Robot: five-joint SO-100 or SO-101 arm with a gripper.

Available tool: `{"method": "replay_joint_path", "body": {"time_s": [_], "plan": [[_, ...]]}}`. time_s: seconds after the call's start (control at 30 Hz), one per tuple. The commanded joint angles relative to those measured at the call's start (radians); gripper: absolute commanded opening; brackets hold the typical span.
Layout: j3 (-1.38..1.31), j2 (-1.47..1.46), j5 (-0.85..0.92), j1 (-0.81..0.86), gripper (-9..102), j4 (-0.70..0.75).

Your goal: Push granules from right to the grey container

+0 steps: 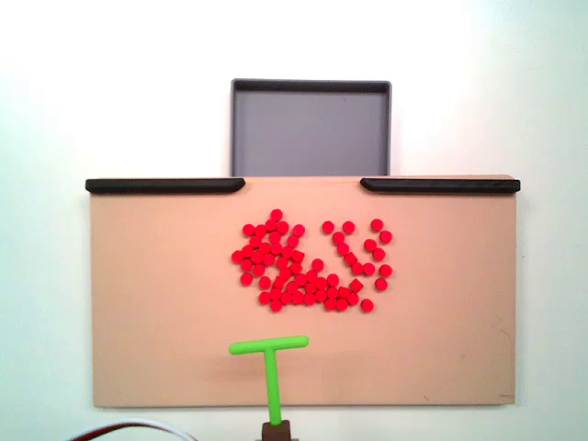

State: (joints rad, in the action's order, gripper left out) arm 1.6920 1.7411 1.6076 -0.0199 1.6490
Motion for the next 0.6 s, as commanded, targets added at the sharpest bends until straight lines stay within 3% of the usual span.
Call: {"method": "replay_joint_path", "body": {"time_s": [0.0,0.57], "plan": [[-0.031,0.006,0.008,0.002,0,-0.002],[-0.031,0.009,0.052,0.054,0,-0.002]]}}
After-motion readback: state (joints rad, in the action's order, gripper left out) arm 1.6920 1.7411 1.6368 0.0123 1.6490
